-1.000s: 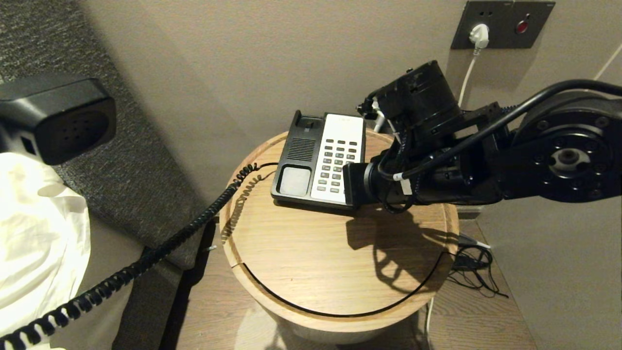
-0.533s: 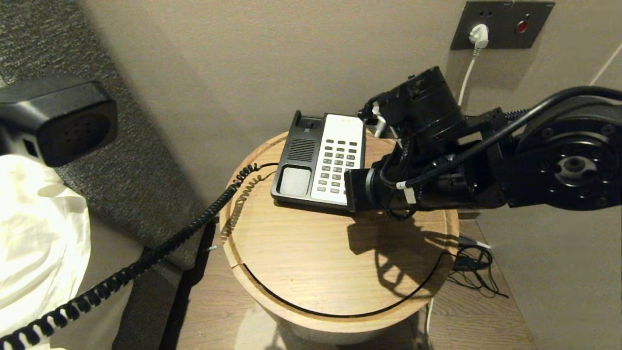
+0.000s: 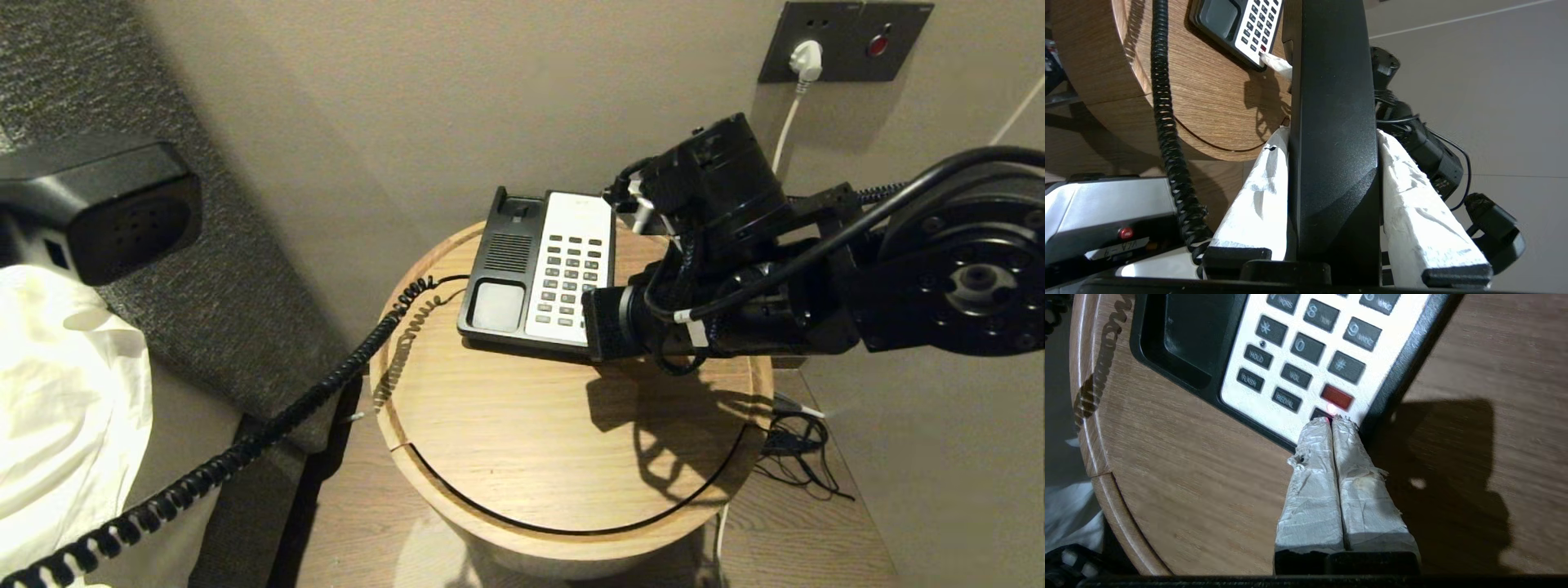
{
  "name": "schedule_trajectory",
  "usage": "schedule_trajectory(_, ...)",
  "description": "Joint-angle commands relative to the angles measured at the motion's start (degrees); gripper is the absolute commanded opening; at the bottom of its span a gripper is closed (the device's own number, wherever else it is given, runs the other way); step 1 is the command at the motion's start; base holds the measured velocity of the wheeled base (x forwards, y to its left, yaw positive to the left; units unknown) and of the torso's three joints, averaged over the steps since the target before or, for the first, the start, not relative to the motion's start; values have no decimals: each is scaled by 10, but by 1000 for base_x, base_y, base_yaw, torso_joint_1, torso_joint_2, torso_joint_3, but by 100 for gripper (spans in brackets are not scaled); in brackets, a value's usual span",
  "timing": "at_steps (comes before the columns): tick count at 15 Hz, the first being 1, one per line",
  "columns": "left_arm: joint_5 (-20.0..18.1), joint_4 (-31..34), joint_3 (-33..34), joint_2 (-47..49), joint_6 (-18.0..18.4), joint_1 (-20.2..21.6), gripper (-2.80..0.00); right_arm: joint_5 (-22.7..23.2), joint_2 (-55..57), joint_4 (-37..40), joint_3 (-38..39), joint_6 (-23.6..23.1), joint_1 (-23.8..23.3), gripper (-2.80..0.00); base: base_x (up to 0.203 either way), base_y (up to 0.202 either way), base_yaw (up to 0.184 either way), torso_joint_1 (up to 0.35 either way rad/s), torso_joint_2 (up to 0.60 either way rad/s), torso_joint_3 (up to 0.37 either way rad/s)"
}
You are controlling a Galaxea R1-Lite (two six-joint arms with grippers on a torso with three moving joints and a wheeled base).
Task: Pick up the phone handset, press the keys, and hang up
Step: Dial the number, then put the handset back
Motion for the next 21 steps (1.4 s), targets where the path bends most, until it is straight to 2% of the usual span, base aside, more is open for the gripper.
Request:
schedule_trajectory(1, -1, 1, 0, 0, -3, 0, -280, -1, -22, 1, -16, 1, 1, -280, 0, 0, 0, 0, 0, 0)
schedule_trajectory(7, -3, 1, 5, -1, -2, 0, -280, -2, -80, 11, -5, 10, -1, -280, 0, 0, 0, 0, 0, 0)
schedule_trajectory(10, -16, 2, 13, -1, 11, 0, -280, -11, -132, 24, 9, 46, -2, -280, 0, 0, 0, 0, 0, 0)
schedule_trajectory(12, -27, 4, 20, 3, 66, 0, -280, -16, -187, 42, 14, 65, -13, -280, 0, 0, 0, 0, 0, 0)
schedule_trajectory(15, -29, 4, 31, 39, 211, -1, -280, -18, -291, 90, 8, 94, -28, -280, 0, 0, 0, 0, 0, 0)
schedule_trajectory(17, -23, 7, 21, 86, 273, -2, -280, -18, -356, 111, 9, 113, -33, -280, 0, 0, 0, 0, 0, 0)
schedule_trajectory(19, -2, 7, 6, 142, 340, -9, -280, -18, -417, 156, -4, 147, -35, -280, 0, 0, 0, 0, 0, 0)
schedule_trajectory(21, 46, 4, -15, 200, 386, -34, -280, -18, -463, 204, -33, 164, -42, -280, 0, 0, 0, 0, 0, 0)
